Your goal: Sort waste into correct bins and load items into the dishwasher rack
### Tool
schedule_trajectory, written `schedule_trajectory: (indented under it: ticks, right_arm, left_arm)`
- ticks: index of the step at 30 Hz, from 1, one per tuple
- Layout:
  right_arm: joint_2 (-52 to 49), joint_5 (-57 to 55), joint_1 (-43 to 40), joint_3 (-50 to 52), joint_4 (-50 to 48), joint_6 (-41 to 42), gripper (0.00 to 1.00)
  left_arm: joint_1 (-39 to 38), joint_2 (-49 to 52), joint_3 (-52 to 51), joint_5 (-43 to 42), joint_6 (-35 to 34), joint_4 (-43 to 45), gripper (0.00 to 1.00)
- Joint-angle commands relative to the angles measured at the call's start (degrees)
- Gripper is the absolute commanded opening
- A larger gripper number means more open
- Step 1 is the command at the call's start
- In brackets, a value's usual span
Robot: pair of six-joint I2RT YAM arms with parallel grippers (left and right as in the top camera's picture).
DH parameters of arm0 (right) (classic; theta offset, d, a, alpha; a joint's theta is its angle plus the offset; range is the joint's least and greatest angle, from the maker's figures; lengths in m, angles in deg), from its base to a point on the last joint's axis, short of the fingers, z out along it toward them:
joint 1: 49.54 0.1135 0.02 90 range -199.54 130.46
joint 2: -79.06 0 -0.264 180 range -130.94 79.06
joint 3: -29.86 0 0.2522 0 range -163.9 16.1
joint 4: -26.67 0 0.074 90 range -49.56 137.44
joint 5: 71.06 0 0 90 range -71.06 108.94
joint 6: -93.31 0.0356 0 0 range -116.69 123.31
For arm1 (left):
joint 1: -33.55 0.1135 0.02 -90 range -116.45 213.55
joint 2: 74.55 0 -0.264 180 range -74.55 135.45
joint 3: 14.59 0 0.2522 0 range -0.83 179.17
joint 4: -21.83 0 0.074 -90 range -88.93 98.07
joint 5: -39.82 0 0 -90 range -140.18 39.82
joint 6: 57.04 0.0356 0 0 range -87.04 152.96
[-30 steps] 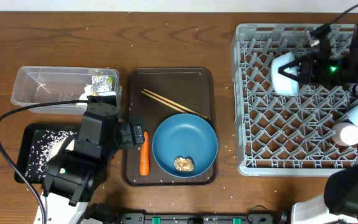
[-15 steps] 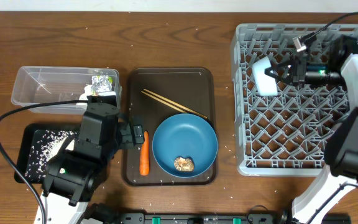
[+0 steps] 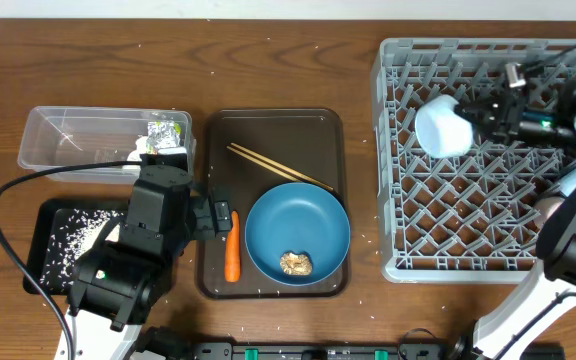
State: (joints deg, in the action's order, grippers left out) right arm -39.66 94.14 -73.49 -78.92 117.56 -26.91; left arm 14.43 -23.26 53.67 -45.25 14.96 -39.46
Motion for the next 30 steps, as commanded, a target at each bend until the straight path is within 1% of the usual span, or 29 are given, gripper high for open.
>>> schedule_trajectory:
  ticks: [1,2,6,8,11,17,22,25,27,29,30]
  right_arm:
    - [-1.03,0.02,-2.62,0.15,0.24,-0.74,0.49]
    - [-1.03,0.02,-3.56,0.15,0.24,-0.72,0.52]
    - [-0.74,0.04,-7.23,0.15,0.57,-0.74,0.58]
    - [-0.52,0.0,-8.68,0.13,1.4,-1.33,0.59]
    - [0.09,0.04,-9.44,0.13,3.82,-4.63,0.59]
    - [2.75,0.07,-7.74,0.13,5.2,-5.9,0.6]
    - [9.2,0.02,-4.15,0.13,5.16,-5.9,0.61]
    - [14.88,-0.28,-1.84,0.0,4.7,-5.7,0.66]
    - [19.15,-1.29,-0.31,-0.2,3.39,-2.54,0.7]
    - [24.11,-6.08,1.38,-0.24,-0.9,6.01,0.71]
    - [26.67,-11.02,2.38,-0.24,-3.89,11.76,0.72]
  left_arm:
    - [0.28,0.0,0.48,0.7,0.31,0.0,0.98]
    - [0.28,0.0,0.48,0.7,0.31,0.0,0.98]
    - [0.28,0.0,0.48,0.7,0.31,0.0,0.98]
    - [0.28,0.0,0.48,0.7,0.31,0.0,0.98]
    - [0.31,0.0,0.48,0.7,0.31,0.0,0.98]
    - [0.28,0.0,0.48,0.7,0.31,0.0,0.98]
    - [0.28,0.0,0.48,0.7,0.31,0.0,0.98]
    - [0.28,0.0,0.48,0.7,0.31,0.0,0.98]
    - [0.28,0.0,0.48,0.7,0.31,0.0,0.98]
    - [0.28,0.0,0.48,0.7,0.31,0.0,0.98]
    - [0.31,0.0,0.48,0.7,0.31,0.0,0.98]
